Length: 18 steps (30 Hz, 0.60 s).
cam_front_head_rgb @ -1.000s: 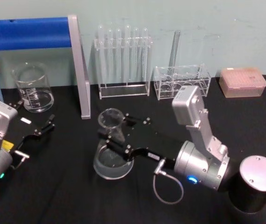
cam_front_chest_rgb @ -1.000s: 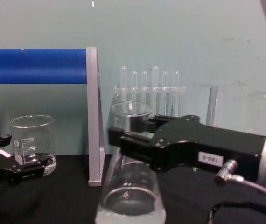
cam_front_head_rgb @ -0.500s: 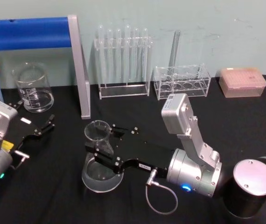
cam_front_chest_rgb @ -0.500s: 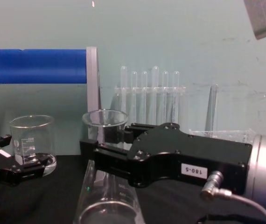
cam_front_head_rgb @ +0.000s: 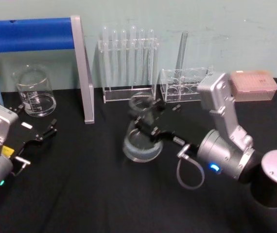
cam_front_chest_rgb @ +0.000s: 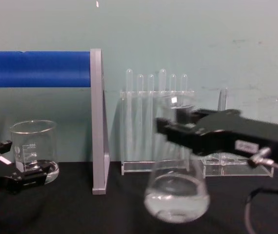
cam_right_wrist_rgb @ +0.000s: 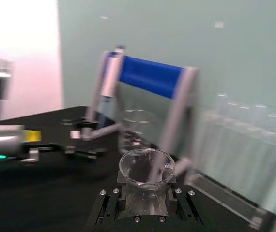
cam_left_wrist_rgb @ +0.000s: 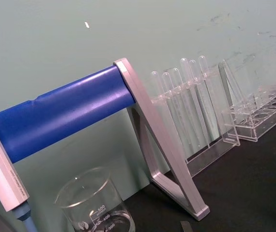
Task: Grasp the erlenmeyer flask with one hand, shake it three times, then place it back.
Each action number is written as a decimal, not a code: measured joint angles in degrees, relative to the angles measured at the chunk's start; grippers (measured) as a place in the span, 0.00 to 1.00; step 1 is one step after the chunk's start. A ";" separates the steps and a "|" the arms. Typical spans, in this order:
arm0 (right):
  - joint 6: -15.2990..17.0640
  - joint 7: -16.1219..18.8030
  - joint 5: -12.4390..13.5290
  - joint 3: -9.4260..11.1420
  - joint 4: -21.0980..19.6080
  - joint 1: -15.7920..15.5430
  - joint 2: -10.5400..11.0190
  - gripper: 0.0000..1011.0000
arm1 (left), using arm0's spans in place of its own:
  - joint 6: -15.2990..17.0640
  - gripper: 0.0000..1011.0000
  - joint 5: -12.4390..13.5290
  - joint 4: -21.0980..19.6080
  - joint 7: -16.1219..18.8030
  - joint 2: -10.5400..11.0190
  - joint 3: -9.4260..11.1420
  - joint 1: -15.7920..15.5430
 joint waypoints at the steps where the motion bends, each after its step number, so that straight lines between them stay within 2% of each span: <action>1: -0.09 -1.02 -0.24 1.07 0.52 0.05 -0.10 0.45 | 0.00 0.99 0.00 0.00 0.00 0.00 0.00 0.00; 5: -0.15 -2.64 -0.68 3.13 1.41 0.08 -0.30 0.45 | 0.00 0.99 0.00 0.00 0.00 0.00 0.00 0.00; 10: -0.28 -5.74 -1.38 7.60 2.77 -0.20 -0.48 0.45 | 0.00 0.99 0.00 0.00 0.00 0.00 0.00 0.00; 12: -0.30 -6.11 -1.45 8.18 2.88 -0.28 -0.47 0.45 | 0.00 0.99 0.00 0.00 0.00 0.00 0.00 -0.01; 18: -0.39 -8.87 -2.08 12.63 3.59 -1.08 -0.53 0.45 | 0.00 0.99 0.00 0.00 0.00 0.00 0.00 0.00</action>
